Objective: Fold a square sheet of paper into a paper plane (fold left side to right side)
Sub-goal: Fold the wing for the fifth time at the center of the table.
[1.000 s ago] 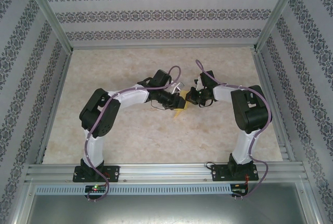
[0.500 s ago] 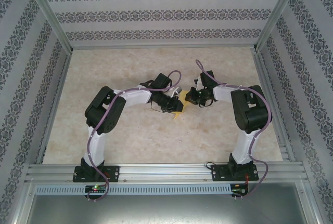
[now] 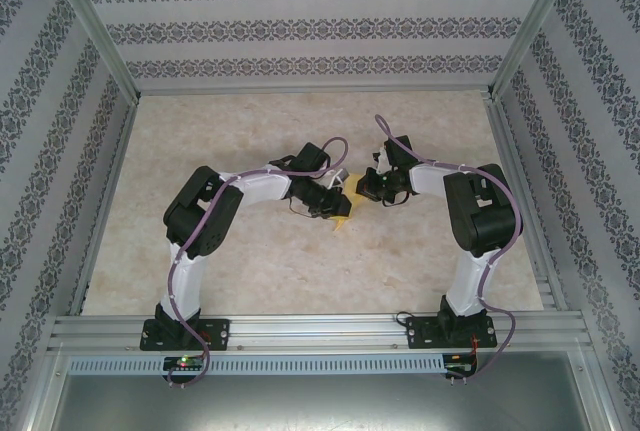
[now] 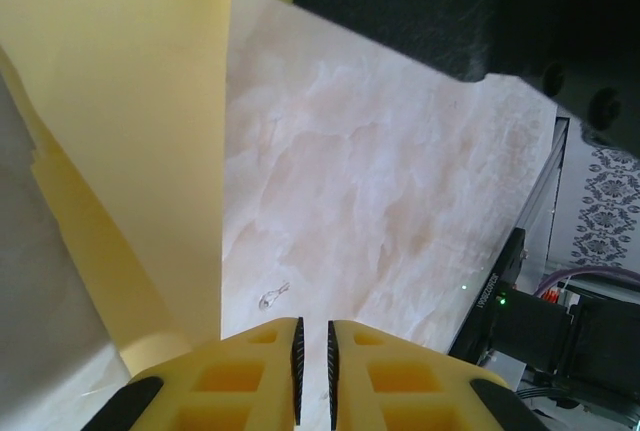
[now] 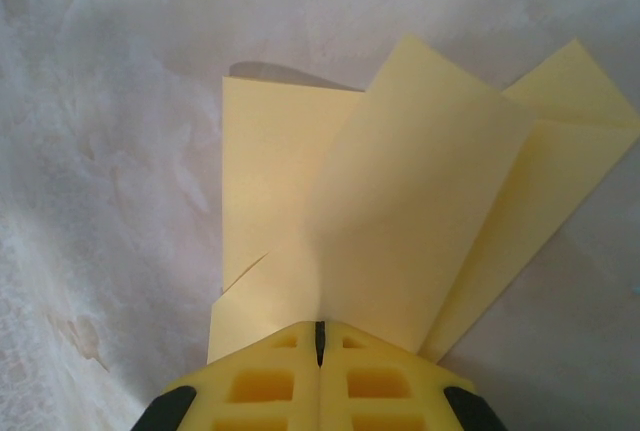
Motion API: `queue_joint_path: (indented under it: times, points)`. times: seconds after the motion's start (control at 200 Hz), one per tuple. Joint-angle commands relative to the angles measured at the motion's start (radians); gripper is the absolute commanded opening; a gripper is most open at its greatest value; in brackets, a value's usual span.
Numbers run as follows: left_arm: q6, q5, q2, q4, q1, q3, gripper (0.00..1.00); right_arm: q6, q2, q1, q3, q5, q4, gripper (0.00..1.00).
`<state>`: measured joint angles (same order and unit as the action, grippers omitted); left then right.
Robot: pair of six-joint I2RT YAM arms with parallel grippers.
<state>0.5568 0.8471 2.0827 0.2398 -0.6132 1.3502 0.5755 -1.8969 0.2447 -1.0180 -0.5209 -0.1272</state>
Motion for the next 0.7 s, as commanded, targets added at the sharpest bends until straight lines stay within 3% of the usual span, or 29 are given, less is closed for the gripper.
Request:
queue_joint_path:
  times: [0.0, 0.694]
  points:
    - [-0.021, -0.022, 0.022, -0.005, 0.003, -0.018, 0.18, -0.02, -0.041, 0.001, 0.022, 0.089, -0.109, 0.03]
    - [-0.026, -0.051, 0.034, -0.005, 0.003, -0.042, 0.17, -0.034, -0.041, 0.011, 0.01, 0.1, -0.132, 0.03]
